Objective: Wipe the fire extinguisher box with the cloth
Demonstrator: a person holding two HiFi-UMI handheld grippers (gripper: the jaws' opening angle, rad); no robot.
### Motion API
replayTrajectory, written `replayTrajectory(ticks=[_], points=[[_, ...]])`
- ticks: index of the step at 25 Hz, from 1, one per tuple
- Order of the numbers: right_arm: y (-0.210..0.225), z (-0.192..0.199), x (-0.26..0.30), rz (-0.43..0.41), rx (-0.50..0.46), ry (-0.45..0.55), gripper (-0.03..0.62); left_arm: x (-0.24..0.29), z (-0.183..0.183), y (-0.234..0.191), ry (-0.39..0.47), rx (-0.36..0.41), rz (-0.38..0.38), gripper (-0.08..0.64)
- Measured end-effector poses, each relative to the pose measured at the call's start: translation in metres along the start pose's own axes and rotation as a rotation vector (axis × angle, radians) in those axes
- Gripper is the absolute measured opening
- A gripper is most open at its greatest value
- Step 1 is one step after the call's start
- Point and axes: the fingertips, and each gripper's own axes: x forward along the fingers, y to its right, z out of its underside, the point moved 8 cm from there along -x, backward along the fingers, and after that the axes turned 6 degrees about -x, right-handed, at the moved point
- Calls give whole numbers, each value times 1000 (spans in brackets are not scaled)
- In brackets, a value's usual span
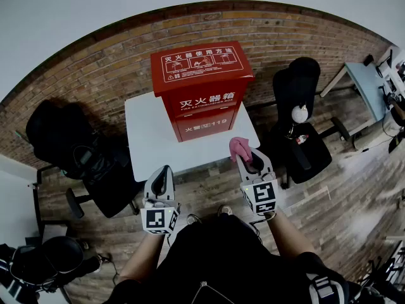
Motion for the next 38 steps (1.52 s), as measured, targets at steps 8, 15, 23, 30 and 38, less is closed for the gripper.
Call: replayTrajectory(ticks=[8,15,23,30,38], points=[[-11,-1,7,36,-50,-34,114,-11,4,-16,-15,-11,20,21],[-11,-4,20,160,-319,-69,115,-21,16,-30,-37,-29,45,21],[21,-6,64,232,-631,-76,115,-12,19,-20,-47,-23,-21,21],[70,-7,111,215,-721,-67,115,6,19,-1,-71,-25,-147,21],[108,-8,158,193,-810,-29,115,32,27,28,-73,-26,-267,21]])
